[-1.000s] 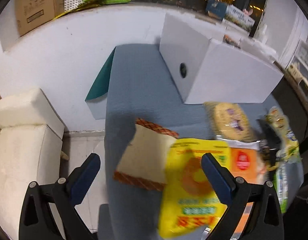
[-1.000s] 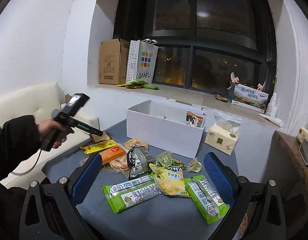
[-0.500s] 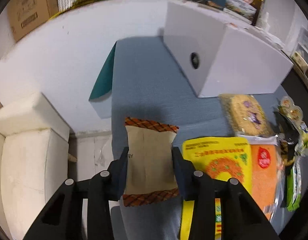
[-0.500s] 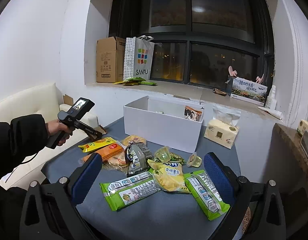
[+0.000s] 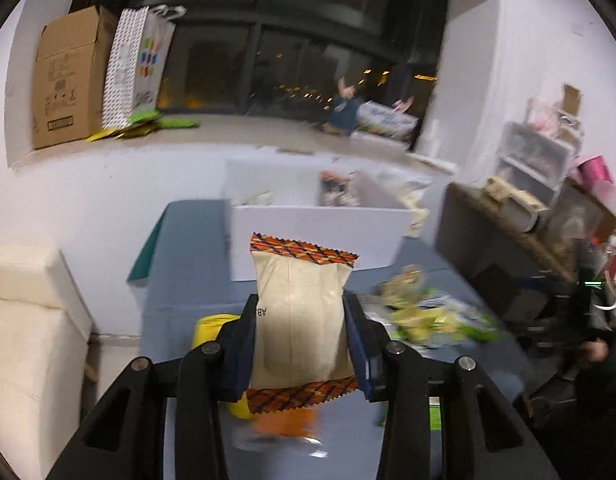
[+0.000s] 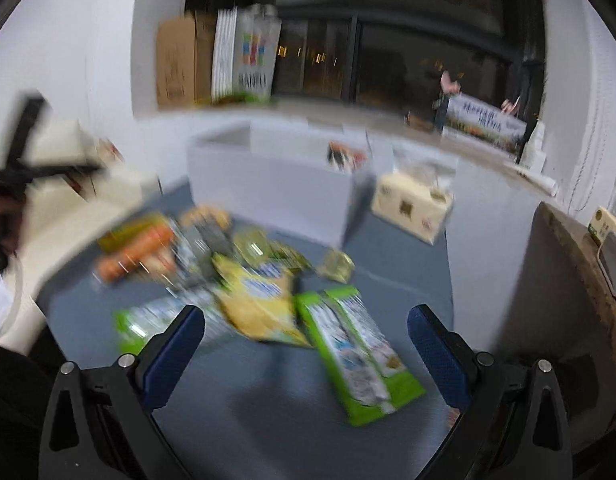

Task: Organize snacks
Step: 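Place bread packet in box with left gripper while right gripper drops green bar in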

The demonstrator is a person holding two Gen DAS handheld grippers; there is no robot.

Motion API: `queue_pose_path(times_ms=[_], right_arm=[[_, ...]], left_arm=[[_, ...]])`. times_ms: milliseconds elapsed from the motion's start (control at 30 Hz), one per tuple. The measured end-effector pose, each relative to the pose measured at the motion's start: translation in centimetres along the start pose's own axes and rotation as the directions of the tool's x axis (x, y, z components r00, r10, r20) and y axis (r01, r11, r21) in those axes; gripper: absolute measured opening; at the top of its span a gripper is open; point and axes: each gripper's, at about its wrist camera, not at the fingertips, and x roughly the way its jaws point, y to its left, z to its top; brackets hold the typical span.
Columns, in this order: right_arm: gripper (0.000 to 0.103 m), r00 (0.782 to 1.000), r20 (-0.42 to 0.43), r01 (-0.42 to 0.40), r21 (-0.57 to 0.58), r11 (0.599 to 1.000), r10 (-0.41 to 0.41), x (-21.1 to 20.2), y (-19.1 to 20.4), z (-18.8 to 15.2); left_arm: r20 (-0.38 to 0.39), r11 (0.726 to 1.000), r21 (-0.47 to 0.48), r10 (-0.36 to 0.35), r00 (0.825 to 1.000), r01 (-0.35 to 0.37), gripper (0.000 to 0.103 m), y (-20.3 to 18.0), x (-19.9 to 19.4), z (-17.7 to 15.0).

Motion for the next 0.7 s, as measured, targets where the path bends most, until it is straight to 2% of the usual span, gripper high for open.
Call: queue_pose_path(times_ms=[200, 233, 367, 400, 433, 467, 500, 567, 633, 700], right_arm=[[0.103, 0.981, -0.186, -0.072, -0.116, 0.991, 0.05, 6.3, -3.4, -1.3], [0.103, 0.972, -0.227, -0.096, -0.121, 0.988, 0.067, 7.5, -4.1, -1.5], [0.102, 0.951, -0.289, -0.144, -0.102, 0.984, 0.109, 10.3, -5.4, -1.8], [0.099, 0.947, -0.299, -0.15, -0.097, 0.984, 0.115, 10.7, -5.6, -2.0], [0.088, 0.938, -0.323, -0.16, -0.085, 0.984, 0.124, 11.3, -5.8, -2.3], [0.081, 0.93, -0.338, -0.176, -0.069, 0.982, 0.143, 11.6, -5.9, -2.5], [0.076, 0.93, -0.322, -0.2, -0.035, 0.979, 0.178, 11.5, -6.1, -2.7], [0.064, 0.936, -0.306, -0.188, -0.019, 0.982, 0.174, 10.8, -6.5, -2.9], [0.062, 0.932, -0.293, -0.208, 0.049, 0.977, 0.213, 9.9, -7.0, -3.1], [0.062, 0.948, -0.26, -0.165, 0.099, 0.981, 0.186, 8.1, -7.4, -3.5]], left_arm=[[0.03, 0.997, 0.035, -0.063, 0.998, 0.062, 0.044, -3.0, -1.8, 0.1], [0.031, 0.997, 0.038, -0.069, 0.997, 0.068, 0.044, -3.1, -1.8, 0.2], [0.015, 0.995, 0.037, -0.089, 0.996, 0.089, 0.044, -3.3, -1.5, 0.0], [0.014, 0.996, 0.038, -0.087, 0.996, 0.087, 0.044, -3.4, -1.4, -0.2], [0.011, 0.996, 0.039, -0.086, 0.996, 0.085, 0.044, -3.4, -1.4, -0.4], [0.006, 0.996, 0.038, -0.086, 0.996, 0.085, 0.044, -3.5, -1.3, -0.6], [0.003, 0.996, 0.034, -0.084, 0.996, 0.084, 0.044, -3.4, -1.1, -0.7], [0.0, 0.996, 0.027, -0.085, 0.996, 0.085, 0.044, -3.2, -0.9, -0.8], [0.006, 0.997, 0.021, -0.08, 0.997, 0.08, 0.044, -3.1, -0.9, -0.9], [0.011, 0.996, 0.007, -0.087, 0.996, 0.087, 0.044, -2.8, -0.9, -0.8]])
